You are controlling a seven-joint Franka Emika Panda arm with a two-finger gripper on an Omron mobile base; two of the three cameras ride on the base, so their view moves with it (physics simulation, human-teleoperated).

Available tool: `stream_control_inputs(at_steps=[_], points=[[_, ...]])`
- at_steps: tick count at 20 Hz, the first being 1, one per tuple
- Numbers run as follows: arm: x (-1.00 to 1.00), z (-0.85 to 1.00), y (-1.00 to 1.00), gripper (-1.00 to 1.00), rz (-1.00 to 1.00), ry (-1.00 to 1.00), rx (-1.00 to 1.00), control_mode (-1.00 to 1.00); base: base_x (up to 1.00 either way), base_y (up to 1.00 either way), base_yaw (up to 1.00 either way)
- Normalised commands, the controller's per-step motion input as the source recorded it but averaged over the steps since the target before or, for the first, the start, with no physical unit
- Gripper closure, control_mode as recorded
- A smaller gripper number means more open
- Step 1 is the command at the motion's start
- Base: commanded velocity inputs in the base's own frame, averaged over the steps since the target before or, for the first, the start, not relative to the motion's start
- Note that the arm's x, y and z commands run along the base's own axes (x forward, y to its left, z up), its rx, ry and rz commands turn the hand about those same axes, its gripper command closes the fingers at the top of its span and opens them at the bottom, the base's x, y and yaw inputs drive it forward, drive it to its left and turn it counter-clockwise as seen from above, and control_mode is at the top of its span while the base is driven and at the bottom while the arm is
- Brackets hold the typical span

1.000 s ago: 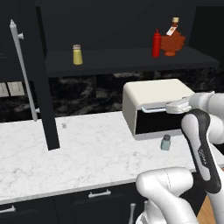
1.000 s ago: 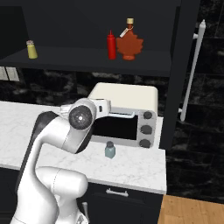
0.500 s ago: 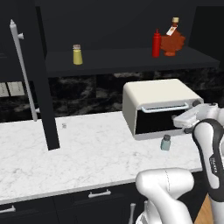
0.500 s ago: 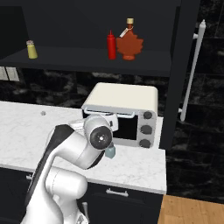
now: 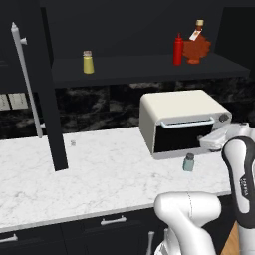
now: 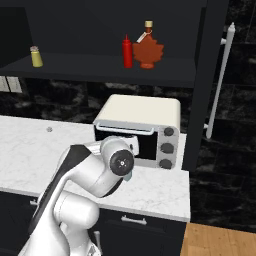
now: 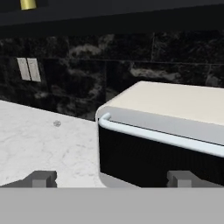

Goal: Put the shaker and condiment bottle from the counter next to their counterparts in the cabinet.

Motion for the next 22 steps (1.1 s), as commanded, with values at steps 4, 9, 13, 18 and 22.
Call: stream_control_inputs(at_steps=[4, 9, 13, 18, 22], points=[[0.0, -0.34, -0.06, -1.0, 0.0, 0.0, 0.0, -1.0, 0.0, 0.0, 0.0], [0.0, -0.36, -0.03, -1.0, 0.05, 0.01, 0.0, -1.0, 0.0, 0.0, 0.0], [0.05, -0.25, -0.08, -1.0, 0.09, 0.04, 0.0, -1.0, 0.0, 0.0, 0.0], [0.11, -0.17, -0.17, -1.0, 0.09, 0.01, 0.0, -1.0, 0.0, 0.0, 0.0], [0.01, -0.29, -0.24, -1.0, 0.09, 0.0, 0.0, -1.0, 0.0, 0.0, 0.0]])
